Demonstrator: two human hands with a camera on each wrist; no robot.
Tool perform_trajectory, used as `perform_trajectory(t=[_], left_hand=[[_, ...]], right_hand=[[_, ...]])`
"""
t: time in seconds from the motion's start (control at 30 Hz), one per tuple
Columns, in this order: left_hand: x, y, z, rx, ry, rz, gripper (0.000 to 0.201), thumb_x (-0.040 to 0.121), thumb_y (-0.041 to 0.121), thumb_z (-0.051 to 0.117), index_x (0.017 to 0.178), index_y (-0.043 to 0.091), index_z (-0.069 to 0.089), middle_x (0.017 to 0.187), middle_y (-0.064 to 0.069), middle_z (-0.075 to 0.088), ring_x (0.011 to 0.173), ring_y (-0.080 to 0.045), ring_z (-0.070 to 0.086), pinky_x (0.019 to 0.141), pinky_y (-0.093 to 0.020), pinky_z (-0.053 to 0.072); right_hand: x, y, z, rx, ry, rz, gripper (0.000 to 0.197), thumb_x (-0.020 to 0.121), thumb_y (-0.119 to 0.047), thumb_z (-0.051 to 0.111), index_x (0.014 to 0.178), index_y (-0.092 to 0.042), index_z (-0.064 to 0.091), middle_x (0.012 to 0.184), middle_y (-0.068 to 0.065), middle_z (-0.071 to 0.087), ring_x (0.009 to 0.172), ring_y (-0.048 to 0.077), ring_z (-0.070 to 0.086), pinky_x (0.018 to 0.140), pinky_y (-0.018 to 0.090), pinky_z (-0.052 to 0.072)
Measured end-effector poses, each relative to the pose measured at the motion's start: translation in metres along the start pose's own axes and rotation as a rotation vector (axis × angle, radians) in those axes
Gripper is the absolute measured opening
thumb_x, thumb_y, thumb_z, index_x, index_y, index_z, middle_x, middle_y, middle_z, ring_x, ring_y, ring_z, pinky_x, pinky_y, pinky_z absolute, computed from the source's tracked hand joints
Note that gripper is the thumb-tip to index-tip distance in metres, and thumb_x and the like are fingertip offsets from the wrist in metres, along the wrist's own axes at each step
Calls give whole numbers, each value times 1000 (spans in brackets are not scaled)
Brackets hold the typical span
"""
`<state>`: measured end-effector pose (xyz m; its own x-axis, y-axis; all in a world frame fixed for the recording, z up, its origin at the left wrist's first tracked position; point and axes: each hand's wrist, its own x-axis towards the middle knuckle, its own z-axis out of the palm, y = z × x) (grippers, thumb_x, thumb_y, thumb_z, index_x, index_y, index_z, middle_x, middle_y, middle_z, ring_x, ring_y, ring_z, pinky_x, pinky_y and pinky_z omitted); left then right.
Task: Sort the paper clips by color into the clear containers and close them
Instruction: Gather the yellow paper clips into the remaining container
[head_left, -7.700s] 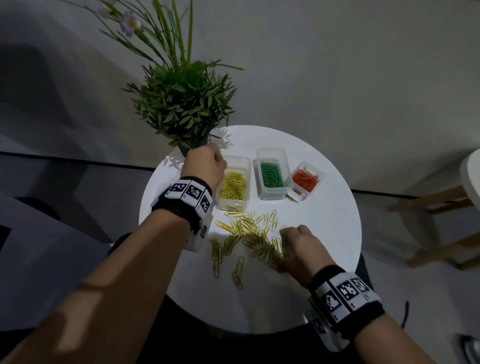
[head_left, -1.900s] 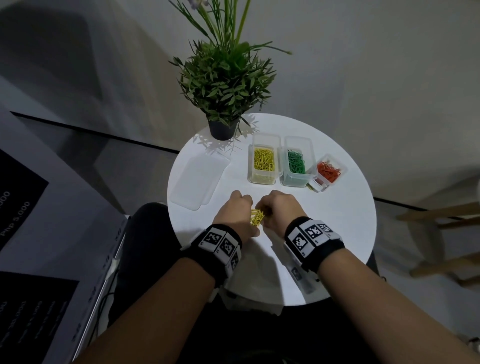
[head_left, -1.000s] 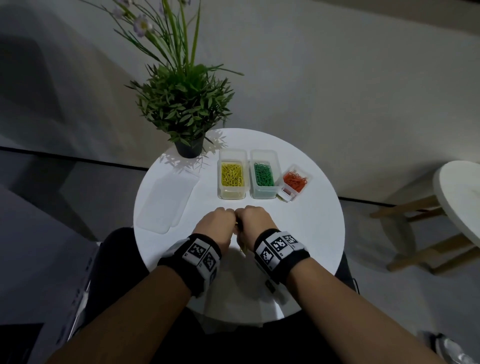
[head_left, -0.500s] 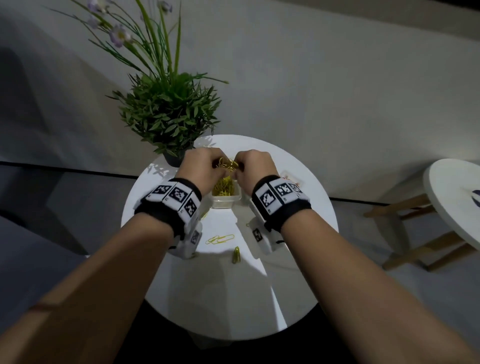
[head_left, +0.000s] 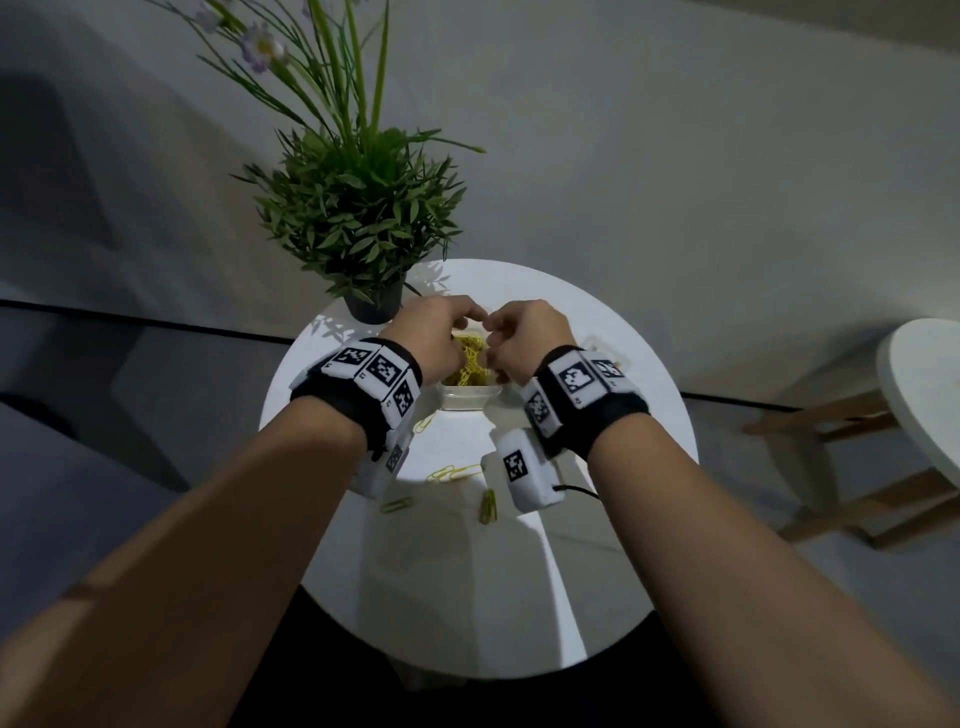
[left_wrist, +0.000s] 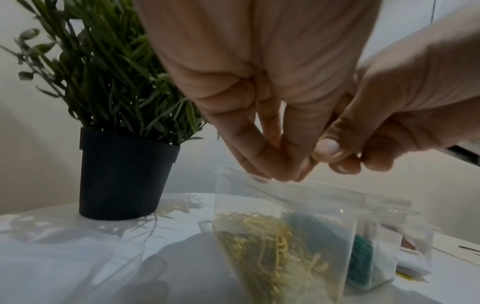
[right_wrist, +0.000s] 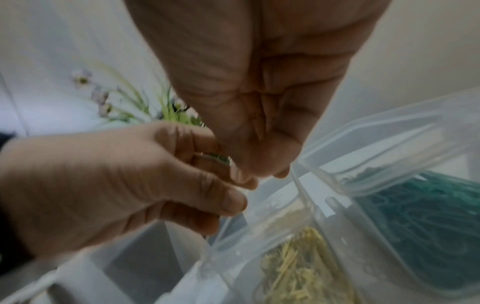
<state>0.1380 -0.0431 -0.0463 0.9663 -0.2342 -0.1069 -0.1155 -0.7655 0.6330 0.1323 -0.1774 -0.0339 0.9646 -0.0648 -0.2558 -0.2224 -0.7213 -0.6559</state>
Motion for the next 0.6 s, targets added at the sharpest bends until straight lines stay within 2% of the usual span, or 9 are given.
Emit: perform_trajectory(t=[0.07,0.13,0.2,0.3,0.37,0.4,0.5,0.6], left_hand=[[-4,0,-4,19,57,24,45,80,-1,62,118,23,64,114,-2,61,84,-13,53,88,-26,47],[-16,-3,-11,32,156,40,32,80,1,61,106,19,67,106,-3,58,79,-14,50,83,-24,44],[-36,-12,-12,66,170,-15,22,81,4,59,95,19,64,97,-1,56,79,-18,52,78,-25,42],[-79,-32,5,181,5,-140,10,81,11,57,82,19,62,89,-2,64,85,-22,58,74,-29,48],[-104,-44,22,222,-101,-166,2,80,15,63,80,14,63,87,-5,67,88,-23,61,75,-33,49],[-114,-48,30,243,-140,-172,6,79,16,66,82,11,64,89,-6,67,92,-24,61,78,-34,48],[-120,-52,45,296,-201,-162,6,83,14,62,87,10,63,96,-7,64,98,-27,57,81,-33,43],[-106,-47,51,193,-196,-204,11,83,11,54,79,17,63,92,-5,68,92,-26,61,75,-30,46]], right_hand=[[-9,17,-9,157,70,29,25,77,4,66,90,-18,67,68,0,68,55,19,63,61,40,59],[-24,36,-19,145,105,17,24,76,2,66,75,-22,62,68,3,66,53,19,58,55,36,56],[-50,54,-22,32,9,-2,25,77,0,71,73,-22,59,73,5,65,57,19,58,54,31,54],[-83,76,-7,-209,-239,-31,19,73,-7,77,84,-18,65,79,1,68,73,17,64,69,28,51],[-92,81,8,-380,-358,-96,27,72,-17,79,96,-19,66,82,-2,63,79,15,59,75,26,47],[-93,81,15,-439,-394,-126,30,72,-20,79,99,-18,64,83,-3,60,81,15,56,75,26,45],[-86,72,32,-479,-391,-181,27,74,-25,76,94,-16,60,88,2,61,84,20,55,73,28,43],[-78,62,47,-482,-359,-214,25,75,-29,76,87,-16,58,93,6,64,89,25,57,74,30,43]])
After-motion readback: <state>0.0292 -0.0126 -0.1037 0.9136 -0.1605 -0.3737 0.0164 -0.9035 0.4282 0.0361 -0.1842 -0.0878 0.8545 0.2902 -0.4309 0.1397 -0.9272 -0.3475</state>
